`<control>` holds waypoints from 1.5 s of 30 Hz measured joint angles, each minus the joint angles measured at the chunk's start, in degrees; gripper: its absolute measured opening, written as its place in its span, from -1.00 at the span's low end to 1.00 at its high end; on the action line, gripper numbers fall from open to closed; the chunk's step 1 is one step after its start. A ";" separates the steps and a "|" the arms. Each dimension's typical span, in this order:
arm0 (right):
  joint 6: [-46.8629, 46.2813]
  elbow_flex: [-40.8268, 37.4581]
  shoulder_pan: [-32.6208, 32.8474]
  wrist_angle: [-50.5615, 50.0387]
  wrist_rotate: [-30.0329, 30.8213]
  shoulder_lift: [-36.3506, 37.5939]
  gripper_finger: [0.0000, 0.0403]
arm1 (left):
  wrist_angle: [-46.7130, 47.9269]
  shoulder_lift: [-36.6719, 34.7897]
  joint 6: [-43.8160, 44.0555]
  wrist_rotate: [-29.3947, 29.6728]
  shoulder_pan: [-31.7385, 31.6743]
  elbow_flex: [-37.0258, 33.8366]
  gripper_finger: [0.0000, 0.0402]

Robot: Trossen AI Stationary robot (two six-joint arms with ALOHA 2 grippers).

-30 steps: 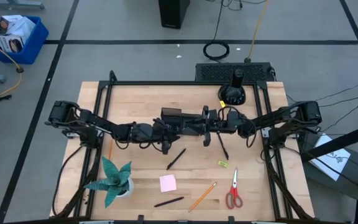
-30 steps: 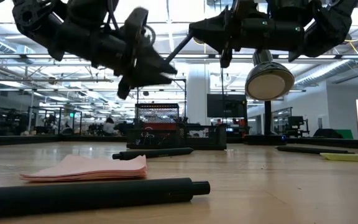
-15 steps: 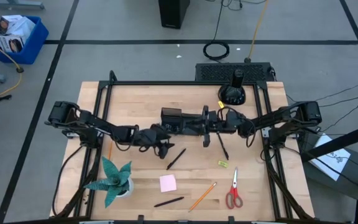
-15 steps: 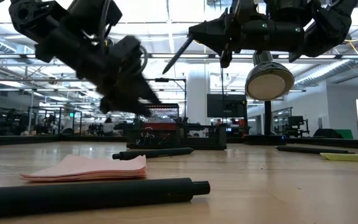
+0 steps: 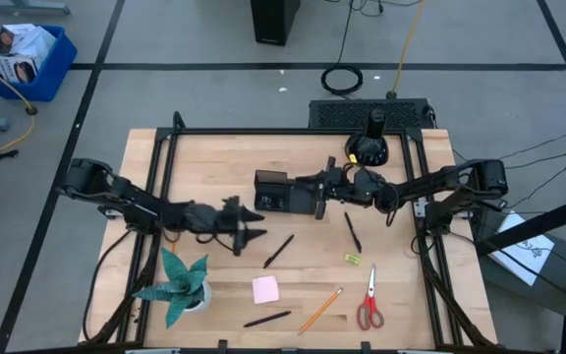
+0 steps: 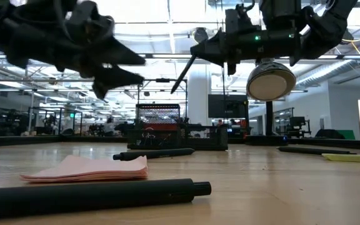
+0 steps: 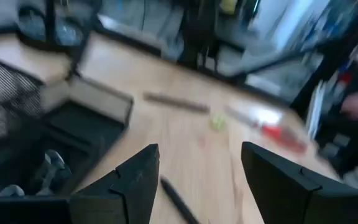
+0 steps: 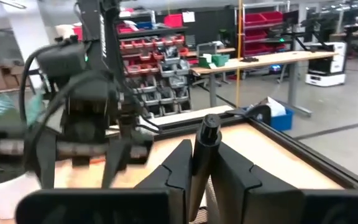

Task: Pick and place office supplies into organizer
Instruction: Put the black pen into the black desk organizer

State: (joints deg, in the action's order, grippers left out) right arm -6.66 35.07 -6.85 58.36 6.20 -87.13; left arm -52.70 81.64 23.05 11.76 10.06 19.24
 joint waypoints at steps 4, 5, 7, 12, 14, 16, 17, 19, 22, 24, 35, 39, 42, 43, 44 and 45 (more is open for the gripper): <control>0.82 1.96 -1.00 -2.36 -0.13 0.00 -0.84 | -7.57 -4.60 -2.26 -1.24 -1.10 -6.68 0.16; 1.45 2.68 -1.06 -3.33 -0.11 0.00 -0.85 | -9.09 -5.67 -2.67 -1.28 -1.09 -7.88 0.16; 2.89 3.99 -1.38 -5.50 -0.03 0.00 -0.85 | -12.31 -8.06 -3.52 -1.30 -1.06 -10.39 0.16; 4.11 6.69 -3.33 -10.76 0.22 -0.02 -0.82 | -22.64 -11.77 -6.75 -7.40 -0.93 -14.77 0.16; 4.40 7.18 -4.22 -11.82 0.22 -0.02 -0.83 | -26.19 -12.64 -7.91 -10.60 -0.91 -16.18 0.15; 4.57 7.65 -5.26 -11.91 -0.13 -0.02 -0.84 | -28.63 -13.16 -8.54 -11.90 -0.93 -16.92 0.13; 4.59 7.73 -5.72 -11.90 -0.27 -0.02 -0.85 | -28.82 -13.41 -8.60 -11.63 -1.07 -17.19 0.13; 4.58 8.17 -6.54 -11.88 -0.27 -0.54 -0.84 | -28.29 -13.61 -8.39 -10.20 -1.15 -17.29 0.11; 4.31 9.56 -7.38 -11.86 -1.34 -2.61 -0.82 | -27.98 -13.46 -8.40 -9.97 -1.15 -17.28 0.11; 3.85 11.31 -7.45 -11.66 -2.73 -5.25 -0.82 | -27.81 -13.43 -8.30 -9.96 -1.15 -17.28 0.11; 2.43 15.99 -7.43 -12.19 -4.66 -13.24 -0.83 | -28.03 -13.41 -6.97 -10.45 -1.02 -17.26 0.11; 2.69 16.00 -7.43 -12.12 -4.60 -13.18 -0.83 | -28.03 -13.41 -6.89 -10.39 -0.93 -17.26 0.11; 2.30 15.98 -7.45 -12.43 -4.35 -13.20 -0.79 | -27.97 -13.41 -6.85 -10.22 -0.98 -17.26 0.11; 1.98 15.98 -7.43 -12.46 -3.88 -13.20 -0.77 | -27.96 -13.41 -6.69 -10.16 -0.98 -17.26 0.11; 1.92 15.99 -7.43 -12.84 -3.18 -13.19 -0.76 | -27.96 -13.41 -6.59 -10.08 -0.98 -17.26 0.11; 1.97 16.00 -7.43 -13.59 -2.96 -13.18 -0.75 | -27.92 -13.41 -6.55 -10.03 -0.98 -17.26 0.11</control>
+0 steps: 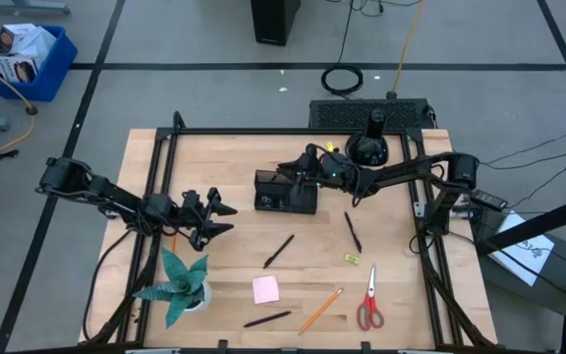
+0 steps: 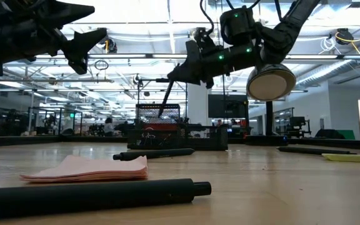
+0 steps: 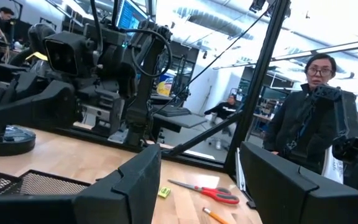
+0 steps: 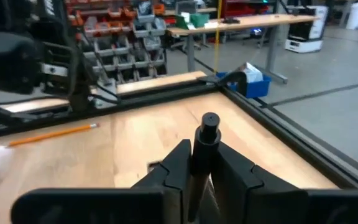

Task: Pick and place office supplies into organizer
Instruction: Put the black pen into the black desk organizer

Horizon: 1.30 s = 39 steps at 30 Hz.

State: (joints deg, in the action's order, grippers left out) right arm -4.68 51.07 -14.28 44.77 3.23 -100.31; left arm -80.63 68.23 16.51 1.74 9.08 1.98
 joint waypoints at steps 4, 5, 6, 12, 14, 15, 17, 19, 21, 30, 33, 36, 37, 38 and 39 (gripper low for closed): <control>0.72 -0.02 0.00 -1.45 -0.01 -0.02 -0.73 | 0.14 0.00 0.11 0.08 0.00 0.00 0.11; 0.69 -0.02 0.00 -1.26 -0.01 -0.02 -0.73 | 0.26 0.00 0.12 0.25 0.02 0.00 0.11; 0.68 -0.02 0.00 -1.26 -0.03 -0.02 -0.72 | 0.34 0.00 0.12 0.29 0.02 0.00 0.11; 1.76 -0.02 0.11 -0.35 -1.35 -0.02 -0.56 | 0.34 0.00 0.32 0.82 0.02 0.01 0.11; 1.51 -0.02 0.16 0.71 -1.81 -0.02 -0.48 | 0.40 0.00 0.27 1.36 0.02 0.02 0.11; 2.02 -0.02 0.33 1.59 -1.89 -0.02 -0.44 | 0.42 0.00 0.09 1.38 -0.02 0.02 0.11; 4.90 -0.03 0.88 1.91 -2.33 0.98 -0.36 | 0.64 0.00 -0.18 1.69 0.00 0.04 0.11; 8.14 -0.04 1.71 1.20 -4.36 2.59 -0.31 | 0.96 0.00 -0.03 1.92 0.00 0.04 0.11; 10.00 -0.02 2.68 -2.14 -6.34 4.61 -0.29 | 1.60 0.00 0.14 2.58 0.00 0.04 0.11; 7.85 -0.07 9.72 -23.79 -6.11 10.80 -0.32 | 5.53 0.02 1.18 4.92 0.00 0.07 0.11; 5.40 -0.07 13.15 -29.19 -2.63 12.51 -0.34 | 5.52 0.02 0.97 5.00 -0.02 0.07 0.11; 4.64 -0.15 17.20 -34.88 5.75 13.82 -0.34 | 5.52 0.02 0.61 6.91 -0.07 0.07 0.11; 3.88 -0.75 18.56 -35.85 8.98 14.52 -0.34 | 5.50 0.02 0.60 7.69 -0.07 0.07 0.11; 2.80 -1.65 19.92 -36.21 11.61 15.12 -0.34 | 5.49 0.02 0.60 8.44 -0.07 0.07 0.11; 1.25 -2.72 21.16 -35.87 13.54 15.73 -0.34 | 5.50 0.02 0.60 8.98 -0.07 0.07 0.11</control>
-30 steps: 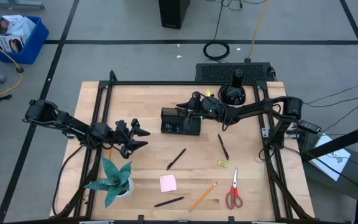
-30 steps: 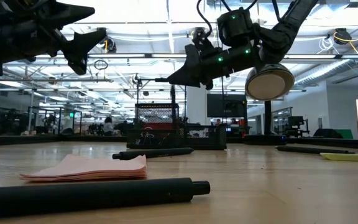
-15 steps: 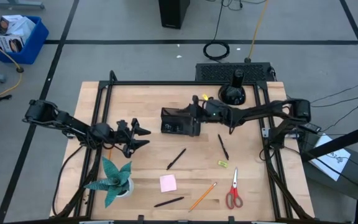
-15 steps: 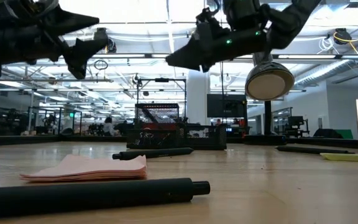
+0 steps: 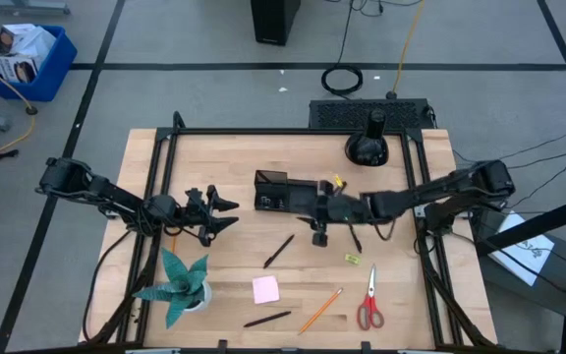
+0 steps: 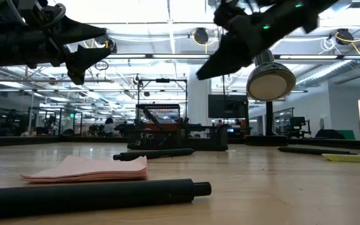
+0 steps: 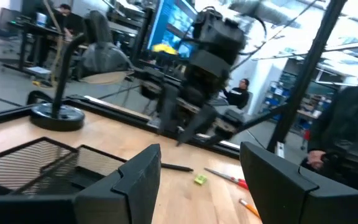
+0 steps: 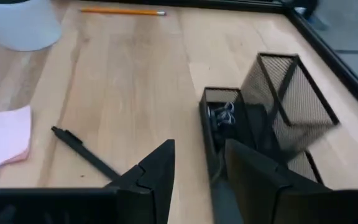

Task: Pick and place office supplies into organizer
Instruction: Put the black pen into the black desk organizer

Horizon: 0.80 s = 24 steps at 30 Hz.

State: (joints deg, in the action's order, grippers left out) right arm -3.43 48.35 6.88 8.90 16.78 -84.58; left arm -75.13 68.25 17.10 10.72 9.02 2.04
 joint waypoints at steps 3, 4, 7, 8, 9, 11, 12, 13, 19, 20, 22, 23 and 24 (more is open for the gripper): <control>-6.32 -4.62 4.23 0.98 6.21 2.72 -0.34 | -0.01 0.00 -0.04 0.29 0.00 0.00 0.11; -8.79 -6.46 5.87 2.43 9.23 3.70 -0.34 | 0.06 0.00 -0.04 0.29 0.00 0.00 0.11; -15.73 -12.91 11.41 5.54 19.60 7.32 -0.35 | 0.03 -0.01 -0.10 0.33 0.00 0.00 0.11; -18.51 -15.14 13.27 6.71 23.05 8.50 -0.35 | 0.09 0.00 -0.11 0.46 0.00 0.00 0.11; -21.52 -17.28 15.27 7.40 26.79 9.70 -0.35 | 0.09 0.00 -0.11 0.56 0.00 0.00 0.11; -28.52 -21.69 19.17 7.64 33.68 11.80 -0.35 | 0.11 0.00 -0.13 1.30 0.00 0.00 0.11; -32.76 -23.71 21.12 7.97 36.30 12.17 -0.35 | 0.21 0.00 -0.13 1.36 0.00 0.00 0.11; -37.05 -25.66 22.88 8.41 38.13 12.11 -0.35 | 0.20 0.00 -0.13 1.38 0.00 0.00 0.11; -50.77 -30.14 29.70 10.54 41.86 8.92 -0.35 | 0.14 0.00 -0.33 1.38 0.00 0.00 0.11; -50.51 -29.59 30.39 10.54 42.90 8.52 -0.35 | 0.20 0.00 -0.33 1.38 0.00 0.00 0.11; -48.80 -28.30 31.46 10.79 45.30 8.38 -0.35 | 0.17 0.00 -0.31 1.38 0.00 0.00 0.11; -48.19 -27.83 31.87 10.81 46.59 8.42 -0.35 | 0.17 0.00 -0.31 1.38 0.00 0.00 0.11; -47.71 -27.48 32.33 10.75 47.36 8.40 -0.35 | 0.25 0.00 -0.29 1.38 0.00 0.00 0.11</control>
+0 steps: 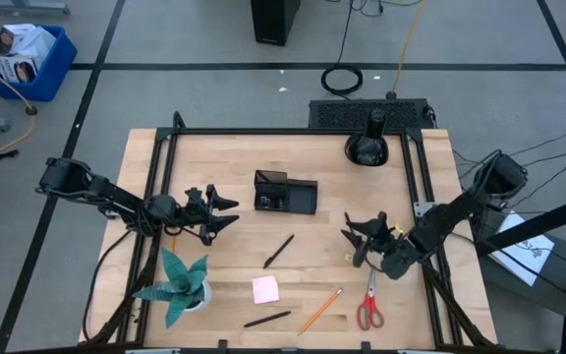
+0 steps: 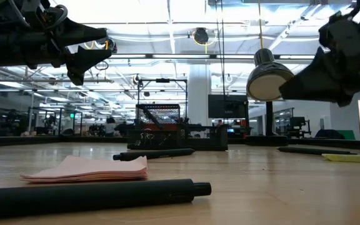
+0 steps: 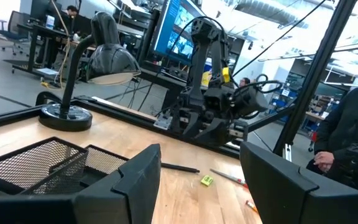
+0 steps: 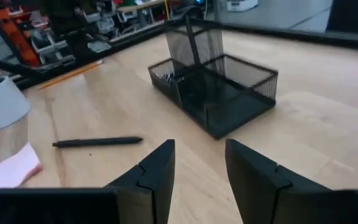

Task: Pick and place office supplies into organizer
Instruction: Put the black pen into the black desk organizer

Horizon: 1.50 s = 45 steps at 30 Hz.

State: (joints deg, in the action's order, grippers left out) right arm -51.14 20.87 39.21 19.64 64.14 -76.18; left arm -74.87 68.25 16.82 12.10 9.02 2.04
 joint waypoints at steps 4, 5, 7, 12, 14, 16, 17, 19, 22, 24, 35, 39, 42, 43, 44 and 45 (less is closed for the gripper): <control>-0.38 0.62 2.89 -0.14 0.60 -0.17 -0.35 | 0.02 0.00 0.15 0.04 0.00 0.00 0.11; -1.27 0.63 3.85 -0.16 1.24 -0.40 -0.35 | -0.03 0.00 0.18 0.04 0.00 0.00 0.11; -3.07 0.63 5.98 -0.67 2.43 -0.76 -0.38 | -0.01 0.00 0.18 0.04 0.00 0.00 0.11; -7.92 0.63 10.48 -0.77 3.16 -2.61 -0.51 | -0.27 0.00 0.27 0.03 0.00 0.09 0.11; -10.61 0.63 11.24 -2.66 1.18 -3.57 -0.56 | -0.30 0.00 0.24 0.03 0.00 0.11 0.11; -13.38 0.63 11.23 -6.15 -0.79 -4.33 -0.60 | -0.28 0.00 0.20 0.04 0.00 0.11 0.11; -14.70 0.63 10.93 -8.39 -1.44 -4.73 -0.62 | -0.30 0.00 0.14 0.03 0.00 0.11 0.11; -16.95 0.63 10.20 -13.67 -2.78 -5.21 -0.65 | -0.28 0.00 0.20 0.04 0.00 0.11 0.11; -21.30 0.63 8.72 -19.31 -6.24 -5.34 -0.70 | -0.27 0.00 1.72 0.07 0.00 0.11 0.11; -22.10 0.61 7.98 -20.31 -7.79 -5.68 -0.73 | -0.26 0.00 3.09 0.07 0.00 0.11 0.11; -23.20 0.88 3.76 -18.74 -11.74 -12.85 -0.77 | -0.72 0.00 1.88 0.07 0.00 0.13 0.11; -22.97 0.82 2.40 -18.26 -12.73 -14.44 -0.77 | -0.76 0.00 1.86 0.07 0.00 0.13 0.11; -20.53 0.82 1.65 -18.16 -13.16 -15.12 -0.77 | -0.76 0.00 1.72 0.07 0.00 0.13 0.11; -18.22 0.81 1.61 -17.16 -13.10 -15.14 -0.77 | -0.76 0.00 1.68 0.07 0.00 0.13 0.11; -15.88 0.78 1.69 -15.74 -12.63 -14.95 -0.77 | -0.76 -0.01 1.67 0.12 0.00 0.13 0.11; -14.23 0.78 1.78 -14.28 -11.83 -14.58 -0.77 | -0.74 -0.01 1.68 0.25 0.00 0.13 0.11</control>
State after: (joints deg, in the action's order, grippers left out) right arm -65.37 21.65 40.99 5.37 52.31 -90.76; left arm -75.62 68.24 18.49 12.35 9.02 2.17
